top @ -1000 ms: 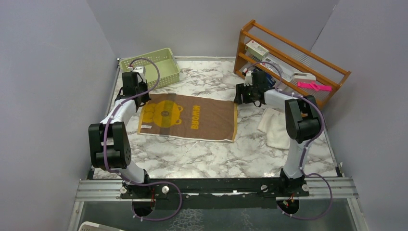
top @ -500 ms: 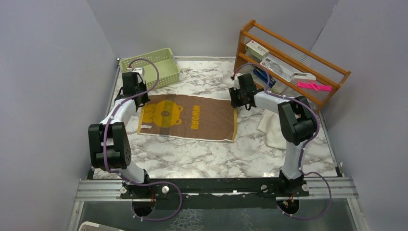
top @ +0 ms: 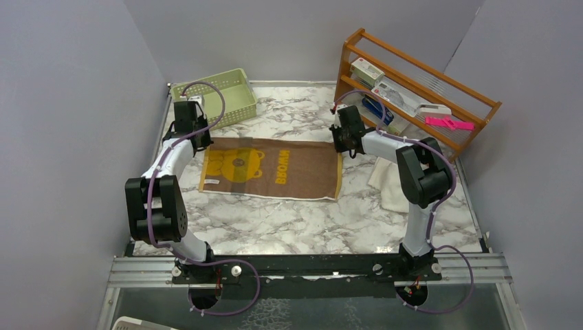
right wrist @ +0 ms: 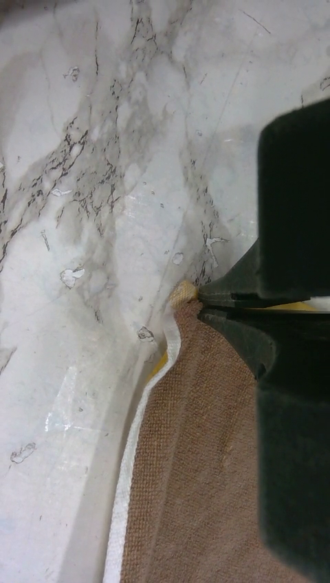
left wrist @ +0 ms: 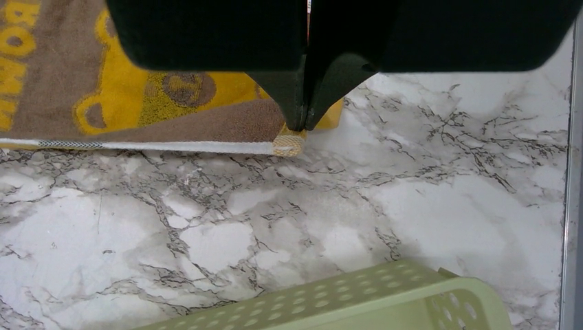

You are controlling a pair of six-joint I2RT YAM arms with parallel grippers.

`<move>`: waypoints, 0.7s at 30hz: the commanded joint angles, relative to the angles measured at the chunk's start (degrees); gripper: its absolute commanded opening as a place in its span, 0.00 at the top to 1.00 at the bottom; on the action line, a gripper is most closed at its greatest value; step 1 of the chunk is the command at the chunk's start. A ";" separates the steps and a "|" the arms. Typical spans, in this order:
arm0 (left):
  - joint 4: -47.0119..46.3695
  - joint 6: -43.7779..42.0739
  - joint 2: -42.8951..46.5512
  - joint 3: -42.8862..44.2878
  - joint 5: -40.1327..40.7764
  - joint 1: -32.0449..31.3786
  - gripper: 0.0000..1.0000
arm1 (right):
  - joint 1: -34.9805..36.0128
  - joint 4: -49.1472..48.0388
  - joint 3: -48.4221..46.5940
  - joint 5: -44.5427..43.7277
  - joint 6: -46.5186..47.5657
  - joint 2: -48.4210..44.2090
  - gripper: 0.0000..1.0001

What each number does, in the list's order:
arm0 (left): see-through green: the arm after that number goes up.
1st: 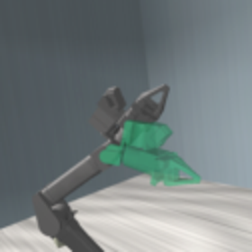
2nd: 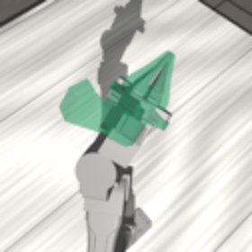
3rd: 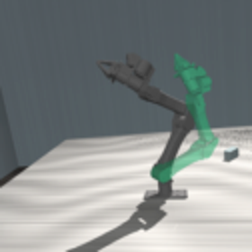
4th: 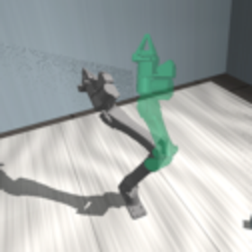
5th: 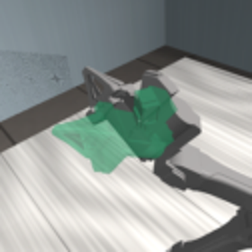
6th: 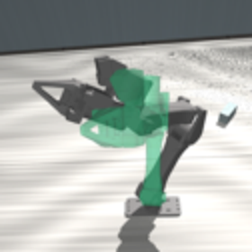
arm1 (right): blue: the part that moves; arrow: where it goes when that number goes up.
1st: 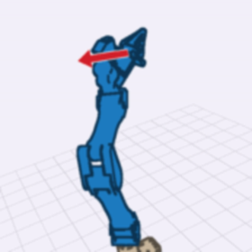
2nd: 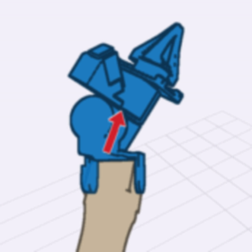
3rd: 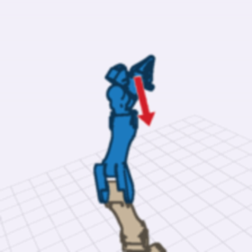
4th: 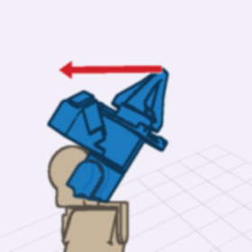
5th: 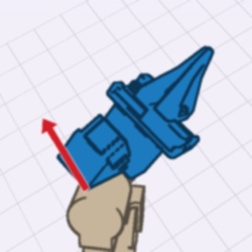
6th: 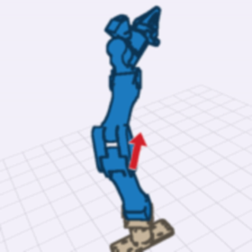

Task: Roll the towels
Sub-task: Fold the towel at the center of the board.

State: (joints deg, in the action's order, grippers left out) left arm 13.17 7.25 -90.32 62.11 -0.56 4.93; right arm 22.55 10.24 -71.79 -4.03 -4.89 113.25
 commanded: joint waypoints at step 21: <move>-3.26 2.20 0.61 0.29 -3.45 0.43 1.00 | -1.86 7.73 -19.09 -6.66 3.48 1.98 0.99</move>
State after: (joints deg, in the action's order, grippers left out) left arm 11.60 8.16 -90.89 62.13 -2.59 4.93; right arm 21.67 16.36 -88.75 -6.72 -2.66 114.13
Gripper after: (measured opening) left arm 0.009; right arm 0.018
